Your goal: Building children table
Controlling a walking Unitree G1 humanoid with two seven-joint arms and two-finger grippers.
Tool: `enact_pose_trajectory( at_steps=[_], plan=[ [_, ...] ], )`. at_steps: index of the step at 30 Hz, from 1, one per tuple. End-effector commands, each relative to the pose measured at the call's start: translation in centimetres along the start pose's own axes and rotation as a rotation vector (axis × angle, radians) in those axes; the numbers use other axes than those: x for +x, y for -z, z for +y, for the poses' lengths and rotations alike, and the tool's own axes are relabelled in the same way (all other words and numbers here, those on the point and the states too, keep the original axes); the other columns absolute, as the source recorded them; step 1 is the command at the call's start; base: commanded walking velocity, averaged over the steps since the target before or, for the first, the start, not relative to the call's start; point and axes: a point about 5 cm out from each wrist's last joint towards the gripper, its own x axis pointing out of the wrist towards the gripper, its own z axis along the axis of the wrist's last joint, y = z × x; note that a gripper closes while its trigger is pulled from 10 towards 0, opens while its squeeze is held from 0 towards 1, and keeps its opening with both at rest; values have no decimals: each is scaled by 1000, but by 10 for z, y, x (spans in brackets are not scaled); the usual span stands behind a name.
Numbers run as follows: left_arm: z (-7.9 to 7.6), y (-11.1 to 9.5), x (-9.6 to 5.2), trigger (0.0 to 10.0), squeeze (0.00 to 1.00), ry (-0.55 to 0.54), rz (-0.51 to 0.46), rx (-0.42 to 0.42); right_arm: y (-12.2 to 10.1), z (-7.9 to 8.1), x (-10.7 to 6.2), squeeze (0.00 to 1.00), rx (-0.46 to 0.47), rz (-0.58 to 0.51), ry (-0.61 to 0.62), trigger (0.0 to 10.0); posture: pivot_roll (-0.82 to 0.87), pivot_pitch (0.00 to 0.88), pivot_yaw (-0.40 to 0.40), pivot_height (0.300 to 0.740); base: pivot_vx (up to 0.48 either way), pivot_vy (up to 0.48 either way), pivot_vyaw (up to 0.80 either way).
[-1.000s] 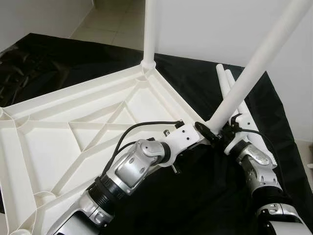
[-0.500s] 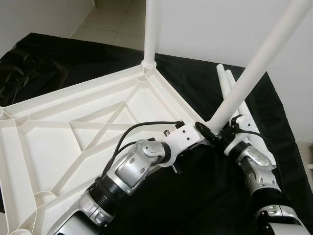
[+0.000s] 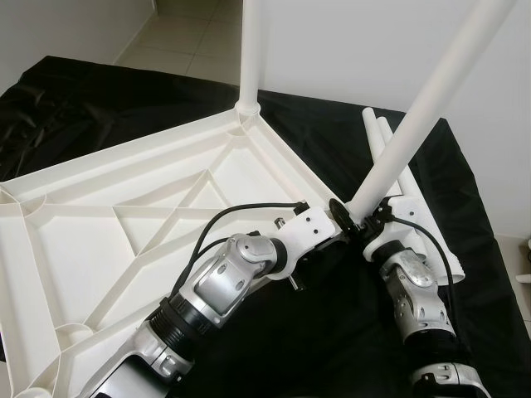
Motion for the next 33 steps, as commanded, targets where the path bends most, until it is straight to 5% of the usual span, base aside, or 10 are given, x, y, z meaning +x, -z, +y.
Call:
enact_pose_trajectory(
  at_steps=[1, 11, 16, 28, 29, 33],
  plan=[
    [-22, 29, 10, 10000, 0, 129, 119, -64, 1, 2, 0, 0, 23, 17, 79, 10000, 21, 89, -66, 740, 0, 0, 0],
    [-22, 29, 11, 10000, 0, 132, 121, -63, 0, 26, 6, 0, 66, 35, 295, 10000, 22, 77, -66, 740, 0, 0, 0],
    [-23, 29, 11, 10000, 0, 136, 121, -63, 4, 44, 5, 0, 97, 69, 271, 10000, 21, 75, -62, 740, 0, 0, 0],
    [-24, 31, 11, 10000, 0, 143, 127, -63, 5, 51, 3, 0, 109, 69, 257, 10000, 22, 65, -59, 740, 0, 0, 0],
    [-24, 31, 11, 10000, 0, 142, 127, -62, 1, 53, 3, 1000, 125, 41, 230, 10000, 23, 64, -60, 740, 0, 0, 0],
    [-23, 31, 11, 10000, 0, 141, 127, -63, -1, 51, 3, 1000, 130, 24, 217, 10000, 24, 63, -59, 740, 0, 0, 0]
  ],
)
